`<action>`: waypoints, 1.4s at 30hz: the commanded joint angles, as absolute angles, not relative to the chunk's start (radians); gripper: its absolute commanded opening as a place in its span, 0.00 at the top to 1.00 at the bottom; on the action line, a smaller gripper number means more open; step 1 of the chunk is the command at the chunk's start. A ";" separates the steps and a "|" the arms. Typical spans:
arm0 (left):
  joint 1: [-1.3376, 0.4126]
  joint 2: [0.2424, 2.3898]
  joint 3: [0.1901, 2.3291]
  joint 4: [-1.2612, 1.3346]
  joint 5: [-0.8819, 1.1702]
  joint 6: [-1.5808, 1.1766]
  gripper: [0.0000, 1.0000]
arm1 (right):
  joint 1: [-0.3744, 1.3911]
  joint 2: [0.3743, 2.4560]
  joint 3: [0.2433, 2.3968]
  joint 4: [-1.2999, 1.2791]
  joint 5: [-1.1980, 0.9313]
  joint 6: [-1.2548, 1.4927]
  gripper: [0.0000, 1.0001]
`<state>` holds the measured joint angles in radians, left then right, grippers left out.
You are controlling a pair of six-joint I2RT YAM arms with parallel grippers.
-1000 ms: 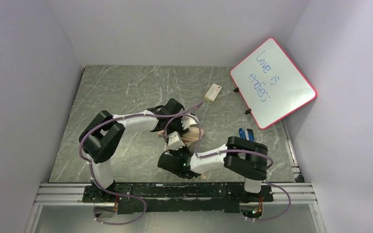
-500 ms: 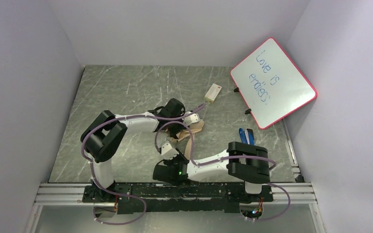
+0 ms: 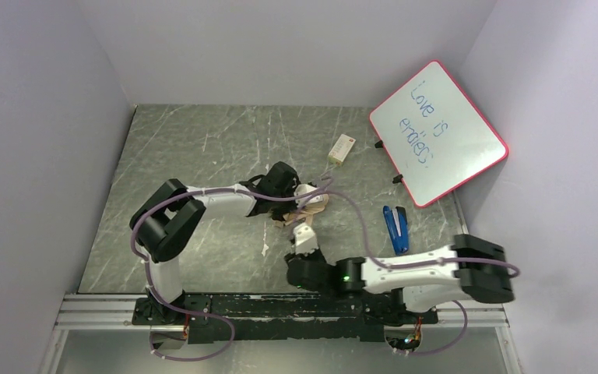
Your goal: Put away the umbrella
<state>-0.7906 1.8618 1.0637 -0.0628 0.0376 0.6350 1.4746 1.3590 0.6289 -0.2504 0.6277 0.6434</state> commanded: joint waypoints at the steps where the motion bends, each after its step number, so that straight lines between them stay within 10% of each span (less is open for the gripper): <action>1: -0.810 1.917 1.005 -0.099 -0.050 0.689 0.95 | 1.432 1.085 0.528 -0.175 0.689 0.792 0.49; 10: -0.828 1.916 0.978 -0.060 -0.095 0.716 0.95 | 1.304 0.703 0.429 -0.363 0.782 0.960 0.44; 16: -0.838 1.915 0.957 -0.036 -0.136 0.744 0.95 | 0.896 0.661 0.404 -0.291 0.515 0.801 0.40; 25: -0.904 1.930 0.908 0.065 -0.259 0.797 0.95 | 0.296 1.109 0.552 0.066 -0.120 0.484 0.37; 36: -1.001 1.916 0.766 0.313 -0.458 0.903 0.95 | 0.245 1.487 0.886 0.260 -0.433 0.047 0.32; 42: -1.059 1.925 0.683 0.454 -0.529 0.980 0.95 | 0.242 1.604 1.073 -0.079 -0.715 -0.426 0.32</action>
